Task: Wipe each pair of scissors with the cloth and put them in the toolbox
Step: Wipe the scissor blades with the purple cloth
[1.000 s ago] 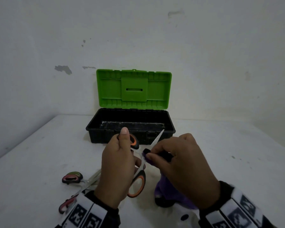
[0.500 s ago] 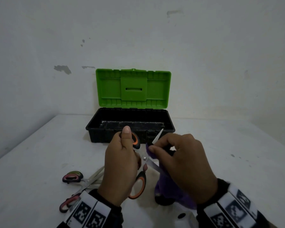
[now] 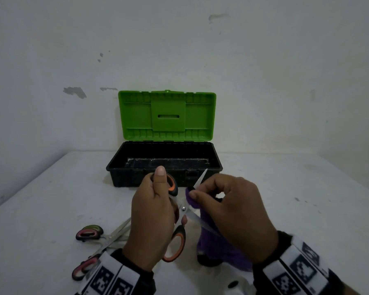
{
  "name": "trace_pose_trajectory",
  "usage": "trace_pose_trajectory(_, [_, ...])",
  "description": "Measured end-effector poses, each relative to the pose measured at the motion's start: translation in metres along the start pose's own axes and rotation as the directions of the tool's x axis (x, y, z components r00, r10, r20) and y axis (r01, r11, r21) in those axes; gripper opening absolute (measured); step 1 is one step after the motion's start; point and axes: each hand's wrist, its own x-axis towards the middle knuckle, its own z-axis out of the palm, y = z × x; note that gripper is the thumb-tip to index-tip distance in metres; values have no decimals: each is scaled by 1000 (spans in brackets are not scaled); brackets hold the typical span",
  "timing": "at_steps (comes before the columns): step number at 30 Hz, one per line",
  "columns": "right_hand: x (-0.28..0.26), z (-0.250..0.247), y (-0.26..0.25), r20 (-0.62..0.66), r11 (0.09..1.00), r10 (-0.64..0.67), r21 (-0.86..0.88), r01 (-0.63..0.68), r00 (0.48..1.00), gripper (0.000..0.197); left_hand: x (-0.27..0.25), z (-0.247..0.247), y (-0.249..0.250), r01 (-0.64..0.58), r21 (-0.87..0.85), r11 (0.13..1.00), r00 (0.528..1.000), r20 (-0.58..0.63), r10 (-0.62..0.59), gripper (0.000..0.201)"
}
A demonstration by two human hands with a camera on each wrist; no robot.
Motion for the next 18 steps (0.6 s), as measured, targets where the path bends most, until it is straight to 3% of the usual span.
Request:
trace_pose_trajectory(3, [9,-2,8,-121,999,52,24,-49,991,15,0,1,-2,-11,-9,1000,1000,-15,11,49])
trace_pose_trajectory(7, [0,3,1,-6,999,36,27,-36,999,12,2,0,-5,-19,12,1000,999,-32,20,49])
trace_pose_trajectory(12, [10,1,13,-135,996,82,44,-77,987,16,2,1,-9,-11,36,999,999,-35,13,49])
trace_pose_trajectory(16, [3,3,4,-40,996,56,68,-53,998,13,3,0,-7,18,12,1000,1000,-20,-18,50])
trace_pose_trajectory(18, [8,2,11,-78,994,85,74,-80,993,15,3,-1,-7,-4,38,999,1000,-12,4,49])
